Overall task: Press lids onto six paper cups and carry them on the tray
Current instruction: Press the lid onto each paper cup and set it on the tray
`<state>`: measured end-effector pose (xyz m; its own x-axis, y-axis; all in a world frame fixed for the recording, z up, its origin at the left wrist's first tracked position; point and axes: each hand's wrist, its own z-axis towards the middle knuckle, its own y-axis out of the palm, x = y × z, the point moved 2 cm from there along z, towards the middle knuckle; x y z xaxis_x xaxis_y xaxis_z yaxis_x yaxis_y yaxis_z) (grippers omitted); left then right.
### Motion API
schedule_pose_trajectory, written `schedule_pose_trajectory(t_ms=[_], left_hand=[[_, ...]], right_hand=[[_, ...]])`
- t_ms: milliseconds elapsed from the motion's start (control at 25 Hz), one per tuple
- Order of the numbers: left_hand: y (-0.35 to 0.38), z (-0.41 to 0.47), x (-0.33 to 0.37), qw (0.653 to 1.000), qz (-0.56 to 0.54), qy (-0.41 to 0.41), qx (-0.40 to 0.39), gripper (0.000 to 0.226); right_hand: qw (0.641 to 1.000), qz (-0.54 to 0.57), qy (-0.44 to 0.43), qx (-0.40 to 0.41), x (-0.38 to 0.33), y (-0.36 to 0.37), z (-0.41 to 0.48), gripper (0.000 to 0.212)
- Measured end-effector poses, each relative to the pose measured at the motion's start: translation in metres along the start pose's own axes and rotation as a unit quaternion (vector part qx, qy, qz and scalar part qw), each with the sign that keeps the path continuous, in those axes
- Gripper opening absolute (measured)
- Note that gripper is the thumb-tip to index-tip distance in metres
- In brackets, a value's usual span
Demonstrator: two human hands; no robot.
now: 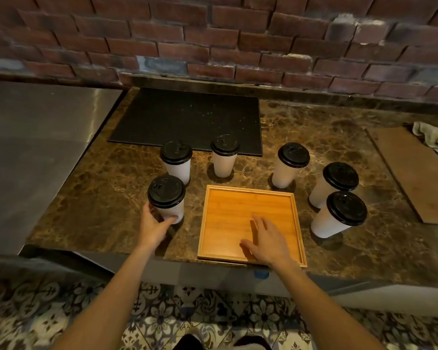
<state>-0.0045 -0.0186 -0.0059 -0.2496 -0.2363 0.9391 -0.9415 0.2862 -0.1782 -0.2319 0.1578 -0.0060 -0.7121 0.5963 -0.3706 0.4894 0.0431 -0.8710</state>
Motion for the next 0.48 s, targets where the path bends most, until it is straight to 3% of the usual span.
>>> schedule_pose_trajectory(t_ms=[200,480], left_hand=[[0.023,0.007,-0.005,0.998,-0.022,0.051,0.032,0.069],[0.033,0.011,-0.021,0.993,-0.024,0.063,0.095,0.065]], right_hand=[[0.995,-0.082,0.028,-0.053,0.007,0.013,0.014,0.097],[0.986,-0.139,0.024,-0.093,0.012,0.021,0.025,0.098]])
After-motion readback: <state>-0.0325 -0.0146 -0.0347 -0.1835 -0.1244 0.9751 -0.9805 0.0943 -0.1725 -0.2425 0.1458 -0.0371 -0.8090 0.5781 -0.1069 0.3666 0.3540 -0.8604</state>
